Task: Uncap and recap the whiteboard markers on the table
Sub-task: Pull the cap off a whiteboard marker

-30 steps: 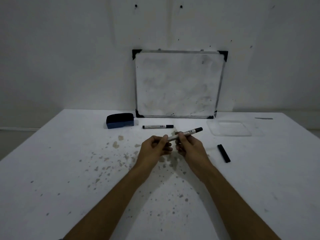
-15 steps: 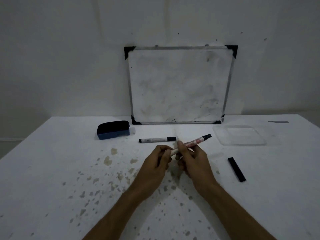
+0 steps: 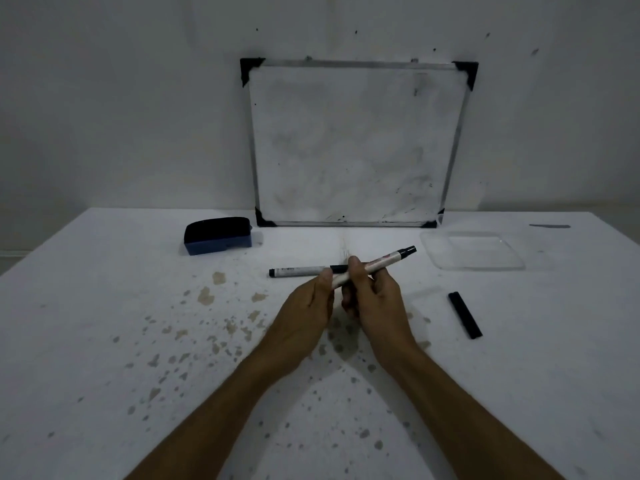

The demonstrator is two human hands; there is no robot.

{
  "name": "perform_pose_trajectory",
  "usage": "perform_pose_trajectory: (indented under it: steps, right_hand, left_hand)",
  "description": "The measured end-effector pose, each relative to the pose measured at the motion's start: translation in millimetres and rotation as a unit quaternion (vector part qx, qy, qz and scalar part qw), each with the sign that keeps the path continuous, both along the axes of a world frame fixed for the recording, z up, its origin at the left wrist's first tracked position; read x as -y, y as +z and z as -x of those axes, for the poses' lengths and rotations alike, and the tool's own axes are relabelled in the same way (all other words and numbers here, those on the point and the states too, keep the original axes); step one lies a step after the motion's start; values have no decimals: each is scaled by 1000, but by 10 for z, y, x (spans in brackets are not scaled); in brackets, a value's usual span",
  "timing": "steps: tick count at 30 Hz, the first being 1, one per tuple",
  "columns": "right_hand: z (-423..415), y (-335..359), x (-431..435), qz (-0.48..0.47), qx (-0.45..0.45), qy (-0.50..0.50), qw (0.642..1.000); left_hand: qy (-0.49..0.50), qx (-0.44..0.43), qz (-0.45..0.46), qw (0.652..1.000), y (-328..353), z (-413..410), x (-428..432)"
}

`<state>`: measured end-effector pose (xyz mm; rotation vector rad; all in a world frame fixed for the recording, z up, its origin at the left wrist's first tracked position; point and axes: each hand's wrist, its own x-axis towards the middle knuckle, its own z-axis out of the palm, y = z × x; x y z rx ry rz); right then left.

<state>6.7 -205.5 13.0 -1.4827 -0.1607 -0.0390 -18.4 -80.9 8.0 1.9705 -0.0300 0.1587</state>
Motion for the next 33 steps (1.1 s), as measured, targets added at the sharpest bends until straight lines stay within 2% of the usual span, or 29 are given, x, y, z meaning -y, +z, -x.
perform_pose_trajectory:
  steps: [2,4,6,10,15,17,21,28,33]
  right_hand:
    - [12,10,-15,-6,26,9,1000]
    - [3,1,-20,-12,37,12,999]
    - [-22,-20,-18,-14,15,0,1000]
    - [-68,-79,-13,10,-29,-25,999]
    - [-89,-87,-13,23,-32,-5,999]
    - [-80,-78,-19,9,-28,2,1000]
    - [-65,-81,-37,-11,-9,-9,1000]
    - [-55,-52,-44,17,0,-5,1000]
    - [-51,-71,-53,-9,-2,8,1000]
  left_hand:
    - [-38,-59,114,991,54,-22,-52]
    - [-55,-83,164,981,84,-23,-60]
    - [-38,-66,151,986,62,-2,-15]
    - [-19,24,0,1000,-80,32,52]
    - [-2,36,-19,999,-64,18,32]
    - [-2,19,-1,1000,-38,2,17]
    - [-19,-58,138,988,85,-30,15]
    - [-5,-41,118,992,49,9,40]
    - [2,-60,167,984,83,-11,40]
